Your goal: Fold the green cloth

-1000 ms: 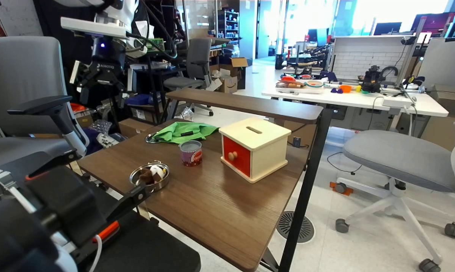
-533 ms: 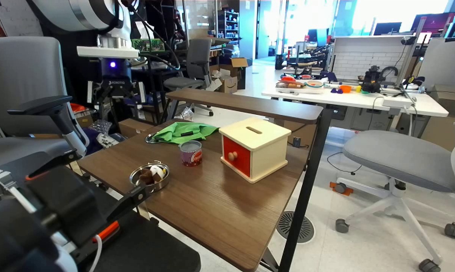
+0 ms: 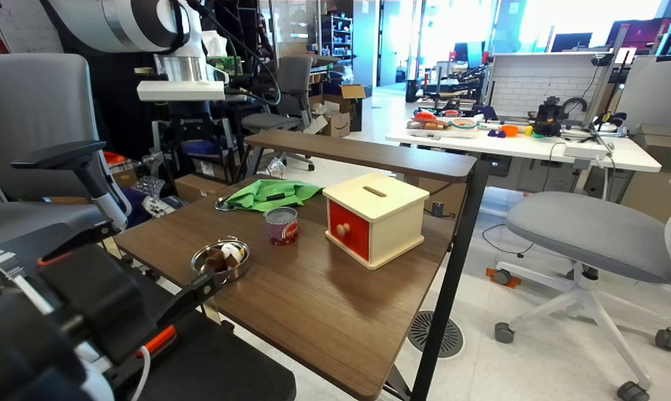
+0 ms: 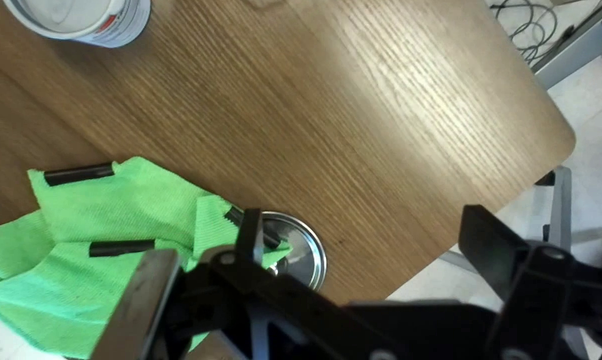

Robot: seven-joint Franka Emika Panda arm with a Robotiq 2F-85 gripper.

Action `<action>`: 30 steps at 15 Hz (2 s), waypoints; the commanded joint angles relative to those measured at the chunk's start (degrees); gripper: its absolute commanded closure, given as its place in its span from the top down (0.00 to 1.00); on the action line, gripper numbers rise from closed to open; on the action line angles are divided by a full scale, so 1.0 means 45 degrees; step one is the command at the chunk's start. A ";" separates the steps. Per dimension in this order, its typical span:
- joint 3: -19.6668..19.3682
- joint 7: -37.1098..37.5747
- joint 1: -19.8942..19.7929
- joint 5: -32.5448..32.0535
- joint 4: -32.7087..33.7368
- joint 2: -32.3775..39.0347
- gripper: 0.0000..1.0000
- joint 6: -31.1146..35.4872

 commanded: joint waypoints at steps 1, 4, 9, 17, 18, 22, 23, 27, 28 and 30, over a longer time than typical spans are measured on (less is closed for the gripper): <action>-0.0063 -0.0156 -0.0256 0.0109 0.0081 0.0235 1.00 0.1022; -0.0301 0.0145 -0.0068 -0.0185 0.0290 0.0656 1.00 0.1380; -0.0429 0.0509 0.0199 -0.0232 0.1084 0.1743 1.00 0.1149; -0.0865 0.1426 0.0763 -0.0344 0.3003 0.3497 1.00 0.0924; -0.0940 0.1554 0.0849 -0.0369 0.3303 0.3721 1.00 0.0905; -0.1287 0.2158 0.1231 -0.0500 0.4386 0.4526 1.00 0.0787; -0.1313 0.2252 0.1282 -0.0465 0.4609 0.4680 1.00 0.0724; -0.1384 0.2517 0.1415 -0.0389 0.5373 0.5225 0.74 0.0672; -0.1450 0.2628 0.1463 -0.0407 0.5522 0.5323 0.67 0.0678; -0.1510 0.2746 0.1479 -0.0387 0.5837 0.5549 0.50 0.0585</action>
